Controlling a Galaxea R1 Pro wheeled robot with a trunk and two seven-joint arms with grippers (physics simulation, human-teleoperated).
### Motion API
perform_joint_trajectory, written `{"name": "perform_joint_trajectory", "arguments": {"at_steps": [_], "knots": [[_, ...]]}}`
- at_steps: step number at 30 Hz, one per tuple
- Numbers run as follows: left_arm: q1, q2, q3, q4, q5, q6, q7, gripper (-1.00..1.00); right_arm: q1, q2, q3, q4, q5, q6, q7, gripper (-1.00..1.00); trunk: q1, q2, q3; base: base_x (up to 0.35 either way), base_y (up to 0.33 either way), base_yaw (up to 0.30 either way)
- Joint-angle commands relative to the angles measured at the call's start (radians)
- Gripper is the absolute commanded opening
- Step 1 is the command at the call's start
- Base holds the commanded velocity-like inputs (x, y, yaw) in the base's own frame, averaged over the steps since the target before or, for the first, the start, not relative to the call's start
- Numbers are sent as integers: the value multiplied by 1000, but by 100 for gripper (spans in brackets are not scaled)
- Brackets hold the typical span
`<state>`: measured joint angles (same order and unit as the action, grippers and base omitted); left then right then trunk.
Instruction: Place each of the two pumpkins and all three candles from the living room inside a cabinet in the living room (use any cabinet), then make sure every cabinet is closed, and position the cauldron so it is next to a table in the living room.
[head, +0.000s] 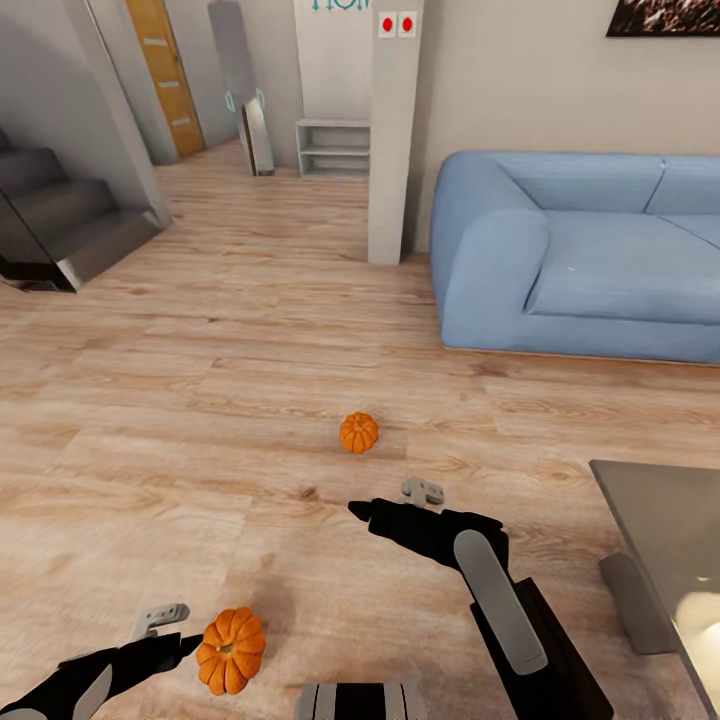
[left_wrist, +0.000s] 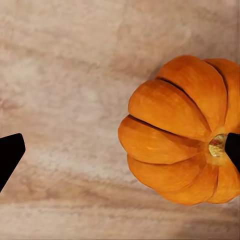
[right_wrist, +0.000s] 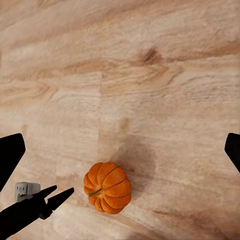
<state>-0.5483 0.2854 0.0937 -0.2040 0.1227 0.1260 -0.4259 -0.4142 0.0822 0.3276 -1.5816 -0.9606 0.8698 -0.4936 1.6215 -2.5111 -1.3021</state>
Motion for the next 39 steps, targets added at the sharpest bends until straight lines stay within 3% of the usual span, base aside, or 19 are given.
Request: {"name": "perform_joint_trajectory", "arguments": {"at_steps": [1,6,11,15,20,39], "knots": [[0,0,0,0,0,0,0,100,0,0,0,0,0,0,0,100,0,0,0,0,0,0],[0,0,-1,0,-2,0,-4,100,0,1,1,0,3,-1,0,100,2,-1,-19,0,0,0],[1,-1,-2,0,-4,-1,-93,100,0,2,2,2,2,-3,0,100,4,-2,-39,0,0,0],[1,-4,-3,0,-6,-3,-121,100,0,2,2,3,2,-4,-1,100,6,-3,-54,0,0,0],[1,-5,-3,0,-4,-3,-127,100,0,3,2,3,2,-5,-2,100,7,-4,-58,0,0,0],[1,-5,-3,0,-5,-3,-128,100,0,7,5,5,0,-5,-3,100,15,-8,-131,0,0,0]]}}
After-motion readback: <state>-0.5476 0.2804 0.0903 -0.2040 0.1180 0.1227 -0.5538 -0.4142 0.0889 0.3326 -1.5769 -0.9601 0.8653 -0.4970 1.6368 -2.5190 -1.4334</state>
